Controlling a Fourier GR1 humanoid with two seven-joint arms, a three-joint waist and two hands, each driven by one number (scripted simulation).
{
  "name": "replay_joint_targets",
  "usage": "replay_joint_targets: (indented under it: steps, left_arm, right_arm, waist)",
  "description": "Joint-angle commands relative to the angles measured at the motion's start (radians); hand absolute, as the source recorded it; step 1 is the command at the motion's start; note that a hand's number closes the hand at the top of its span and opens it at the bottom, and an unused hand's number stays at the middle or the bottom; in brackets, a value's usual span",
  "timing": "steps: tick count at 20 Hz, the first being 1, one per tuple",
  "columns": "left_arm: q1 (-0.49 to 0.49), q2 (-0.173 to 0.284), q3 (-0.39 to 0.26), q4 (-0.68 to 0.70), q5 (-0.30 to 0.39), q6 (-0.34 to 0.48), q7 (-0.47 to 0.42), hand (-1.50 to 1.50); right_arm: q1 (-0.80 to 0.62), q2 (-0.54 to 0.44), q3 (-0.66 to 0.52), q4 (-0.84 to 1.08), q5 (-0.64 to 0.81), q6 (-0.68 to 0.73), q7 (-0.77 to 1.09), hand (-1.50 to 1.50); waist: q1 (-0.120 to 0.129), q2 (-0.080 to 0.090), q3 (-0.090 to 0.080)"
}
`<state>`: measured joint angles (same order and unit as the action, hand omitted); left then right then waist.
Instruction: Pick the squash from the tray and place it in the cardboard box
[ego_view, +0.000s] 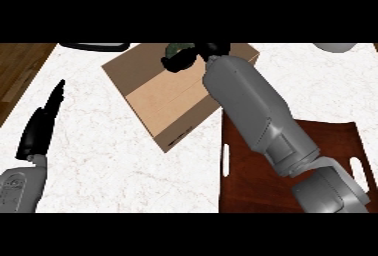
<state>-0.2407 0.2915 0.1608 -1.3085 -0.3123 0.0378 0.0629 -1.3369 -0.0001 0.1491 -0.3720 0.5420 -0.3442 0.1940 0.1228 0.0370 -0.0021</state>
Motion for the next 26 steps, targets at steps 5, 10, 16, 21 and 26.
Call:
replay_joint_targets:
  steps: [5, 10, 16, 21, 26]
  left_arm:
    - [-0.035, 0.025, 0.008, 0.025, 0.005, -0.024, -0.013, 0.00]
    - [-0.020, -0.026, -0.021, 0.025, -0.017, 0.015, -0.013, 0.00]
    - [0.017, -0.016, -0.005, 0.013, -0.007, 0.010, -0.017, 0.00]
    - [0.017, 0.026, 0.040, 0.020, 0.028, -0.018, -0.024, 0.00]
    - [0.089, 0.024, 0.043, -0.029, 0.019, -0.004, -0.022, 0.00]
  right_arm:
    - [-0.023, 0.000, -0.046, 0.120, -0.120, 0.003, -0.014, -1.50]
    - [0.019, 0.000, -0.047, 0.115, -0.159, -0.068, -0.155, -1.50]
    - [-0.009, 0.000, -0.129, 0.070, -0.253, -0.202, -0.251, -1.50]
    - [-0.016, 0.000, -0.240, 0.060, -0.341, -0.210, -0.342, -1.50]
    - [0.067, -0.073, -0.314, 0.071, -0.406, -0.100, -0.496, -1.50]
  waist:
    - [0.034, 0.013, 0.000]
    - [0.027, 0.011, 0.001]
    - [0.016, 0.003, 0.002]
    - [-0.034, -0.006, 0.002]
    - [-0.060, -0.017, 0.003]
